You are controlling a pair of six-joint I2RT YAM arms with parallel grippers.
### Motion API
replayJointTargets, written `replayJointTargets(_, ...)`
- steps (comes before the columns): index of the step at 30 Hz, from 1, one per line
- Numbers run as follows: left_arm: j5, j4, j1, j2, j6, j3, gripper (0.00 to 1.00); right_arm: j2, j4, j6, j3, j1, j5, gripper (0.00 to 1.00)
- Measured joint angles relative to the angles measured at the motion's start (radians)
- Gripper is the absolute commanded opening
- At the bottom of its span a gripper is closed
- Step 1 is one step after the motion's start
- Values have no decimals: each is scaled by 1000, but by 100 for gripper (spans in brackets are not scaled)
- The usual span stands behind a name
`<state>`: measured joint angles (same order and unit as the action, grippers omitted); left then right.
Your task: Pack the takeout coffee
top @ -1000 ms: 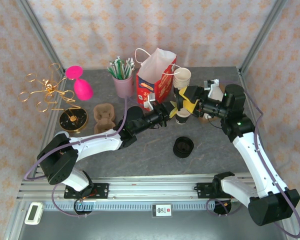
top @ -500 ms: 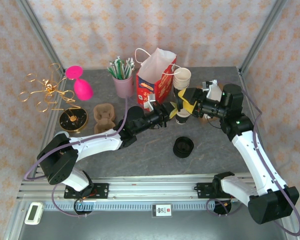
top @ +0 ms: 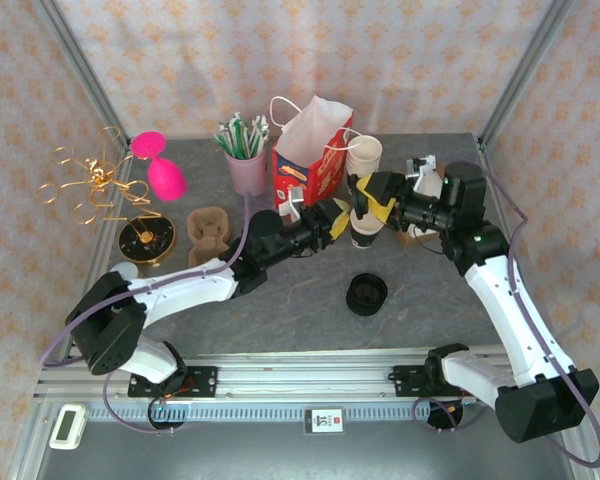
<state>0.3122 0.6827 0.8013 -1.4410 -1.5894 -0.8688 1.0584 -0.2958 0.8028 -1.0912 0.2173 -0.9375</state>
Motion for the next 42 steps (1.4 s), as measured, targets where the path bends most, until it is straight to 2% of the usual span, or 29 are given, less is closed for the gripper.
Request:
replayJointTargets(5,-74,-180,-34,144,108,32,38,63,-164,-153,-113,0,204,72)
replayJointTargets(11,-195,-448,-84,307,317,33,42,182,-288,-302,-145,4,451,70)
replayJointTargets(16,-300,-671,-97,340,513,6,43,333,-354,-389,-164,22,621,69)
replayJointTargets(21,-371,-791,-98,340,658,-11,44,446,-399,-447,-234,77,759,69)
replayJointTargets(30,-425,-859,-109,340,772,-11,47,547,-421,-491,-311,167,880,69)
replayJointTargets(42,-436,-863,-109,340,806,-11,49,601,-450,-514,-312,198,943,69)
